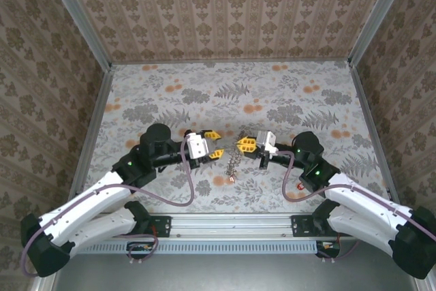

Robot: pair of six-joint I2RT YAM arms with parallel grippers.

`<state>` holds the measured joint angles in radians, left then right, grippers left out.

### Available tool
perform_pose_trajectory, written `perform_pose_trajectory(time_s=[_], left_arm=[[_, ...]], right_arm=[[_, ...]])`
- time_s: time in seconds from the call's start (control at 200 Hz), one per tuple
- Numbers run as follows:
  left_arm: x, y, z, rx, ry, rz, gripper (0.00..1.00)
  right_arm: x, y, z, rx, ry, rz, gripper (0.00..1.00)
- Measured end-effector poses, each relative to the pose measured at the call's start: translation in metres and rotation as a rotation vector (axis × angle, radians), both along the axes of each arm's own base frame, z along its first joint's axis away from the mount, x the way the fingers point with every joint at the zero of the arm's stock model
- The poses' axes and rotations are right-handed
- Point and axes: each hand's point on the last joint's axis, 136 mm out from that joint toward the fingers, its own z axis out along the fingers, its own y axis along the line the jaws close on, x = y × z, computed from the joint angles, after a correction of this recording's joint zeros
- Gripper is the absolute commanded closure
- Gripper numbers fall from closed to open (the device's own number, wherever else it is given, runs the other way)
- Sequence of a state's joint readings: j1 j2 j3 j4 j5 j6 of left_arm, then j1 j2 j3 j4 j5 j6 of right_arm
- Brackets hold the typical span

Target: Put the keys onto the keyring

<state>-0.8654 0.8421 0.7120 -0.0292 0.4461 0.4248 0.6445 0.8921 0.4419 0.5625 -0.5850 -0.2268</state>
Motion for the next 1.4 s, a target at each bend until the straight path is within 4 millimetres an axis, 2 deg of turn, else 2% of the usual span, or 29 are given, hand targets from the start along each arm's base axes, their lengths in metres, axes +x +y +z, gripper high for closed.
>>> perform_pose_trajectory(time_s=[0.21,0.33,0.475,0.725,0.905,1.19,1.4], left_arm=[[0.001,-0.004,-0.005,0.020,0.074,-0.019,0.69],[-0.002,-0.012,-0.003,0.018,0.115,-0.062,0.80],[-0.005,-0.017,0.000,0.012,0.136,-0.115,0.79],[-0.009,-0.017,0.003,0.001,0.144,-0.149,0.70],[-0.013,-0.014,0.004,-0.002,0.144,-0.172,0.67],[-0.025,-0.008,-0.008,0.041,0.194,-0.231,0.66],[-0.025,-0.009,-0.007,0.032,0.184,-0.235,0.66]], right_arm=[[-0.010,0.009,0.001,0.019,-0.007,0.099,1.00],[-0.013,0.013,-0.002,0.012,0.005,0.135,1.00],[-0.014,0.014,-0.001,0.012,0.004,0.150,1.00],[-0.016,0.014,0.002,0.015,-0.003,0.164,1.00],[-0.017,0.014,0.005,0.018,-0.009,0.175,1.00],[-0.017,0.015,0.020,0.029,-0.035,0.184,1.00],[-0.016,0.018,0.014,0.017,-0.020,0.198,1.00]])
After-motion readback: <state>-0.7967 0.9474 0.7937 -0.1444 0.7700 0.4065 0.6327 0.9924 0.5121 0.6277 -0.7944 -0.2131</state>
